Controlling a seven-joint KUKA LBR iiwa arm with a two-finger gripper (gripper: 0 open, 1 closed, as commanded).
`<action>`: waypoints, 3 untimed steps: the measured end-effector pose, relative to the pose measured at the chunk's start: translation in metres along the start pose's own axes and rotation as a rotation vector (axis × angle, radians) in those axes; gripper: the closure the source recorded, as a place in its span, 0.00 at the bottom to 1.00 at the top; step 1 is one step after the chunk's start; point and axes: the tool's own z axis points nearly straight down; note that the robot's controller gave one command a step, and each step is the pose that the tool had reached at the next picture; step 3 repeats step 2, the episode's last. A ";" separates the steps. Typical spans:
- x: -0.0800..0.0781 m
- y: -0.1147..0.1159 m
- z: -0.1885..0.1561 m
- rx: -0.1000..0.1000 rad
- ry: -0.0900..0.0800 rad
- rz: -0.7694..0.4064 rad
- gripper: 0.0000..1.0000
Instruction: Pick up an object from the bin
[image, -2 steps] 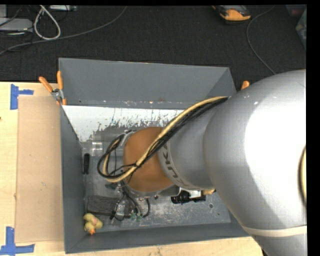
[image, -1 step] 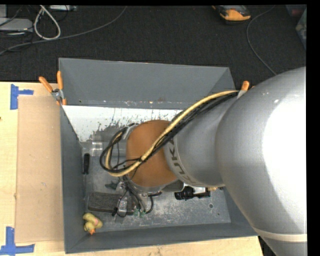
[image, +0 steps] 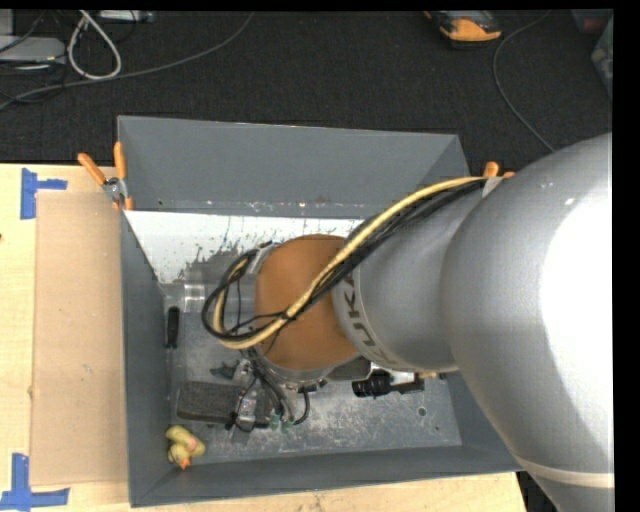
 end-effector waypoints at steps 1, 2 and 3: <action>0.001 -0.001 -0.006 0.002 0.003 0.001 1.00; 0.001 -0.001 -0.029 0.002 0.005 0.002 1.00; 0.001 -0.001 -0.029 0.002 0.005 0.002 1.00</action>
Offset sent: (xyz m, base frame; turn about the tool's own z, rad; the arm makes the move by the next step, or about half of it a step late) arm -0.0006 -0.0005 0.0482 0.0011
